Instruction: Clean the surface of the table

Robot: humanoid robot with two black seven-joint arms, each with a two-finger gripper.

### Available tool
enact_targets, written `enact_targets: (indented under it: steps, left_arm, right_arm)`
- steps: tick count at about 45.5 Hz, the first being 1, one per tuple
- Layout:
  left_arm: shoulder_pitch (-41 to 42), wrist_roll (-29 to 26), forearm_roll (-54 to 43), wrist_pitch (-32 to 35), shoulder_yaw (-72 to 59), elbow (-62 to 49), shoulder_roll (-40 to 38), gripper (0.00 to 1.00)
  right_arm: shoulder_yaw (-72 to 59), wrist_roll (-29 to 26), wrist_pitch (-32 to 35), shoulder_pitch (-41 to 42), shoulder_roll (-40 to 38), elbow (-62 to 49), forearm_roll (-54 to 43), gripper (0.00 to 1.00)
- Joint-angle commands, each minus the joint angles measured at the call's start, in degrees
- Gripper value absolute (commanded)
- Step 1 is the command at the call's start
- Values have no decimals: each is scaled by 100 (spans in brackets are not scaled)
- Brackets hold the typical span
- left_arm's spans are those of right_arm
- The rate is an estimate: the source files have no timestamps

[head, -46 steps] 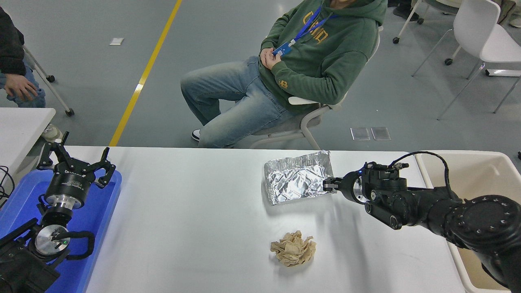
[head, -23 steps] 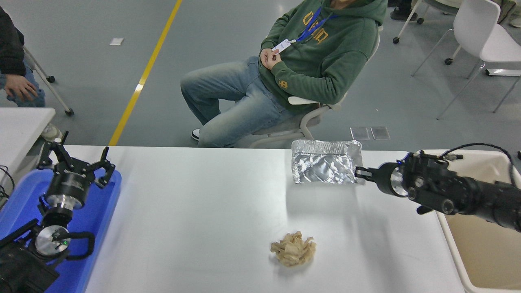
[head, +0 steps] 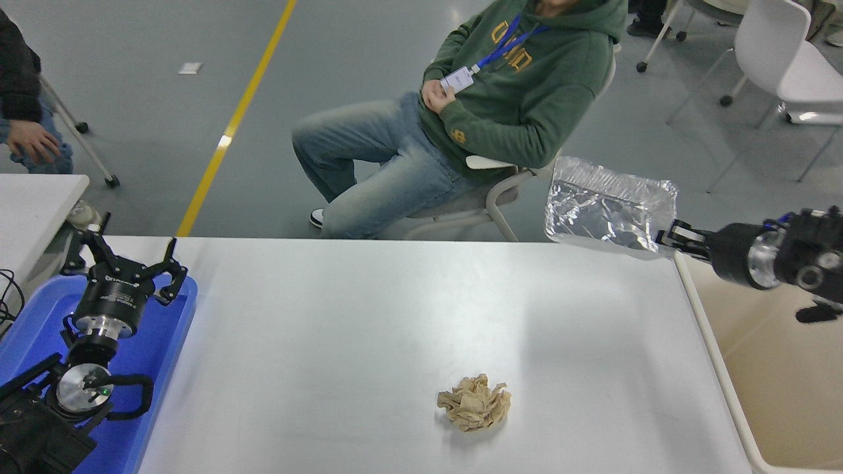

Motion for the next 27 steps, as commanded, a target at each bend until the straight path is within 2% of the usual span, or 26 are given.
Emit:
enact_targets:
  steps: [1,22,27]
  left_arm:
    - [0,0,1,0,0,0,0,100]
    - [0,0,1,0,0,0,0,100]
    - [0,0,1,0,0,0,0,100]
  right_arm:
    - [216,7,153,30,-910,624,7,0]
    - [251,-2,153,109,-1385,1055,7,0]
    - [260,7,337,232,-1526,1117,24,0]
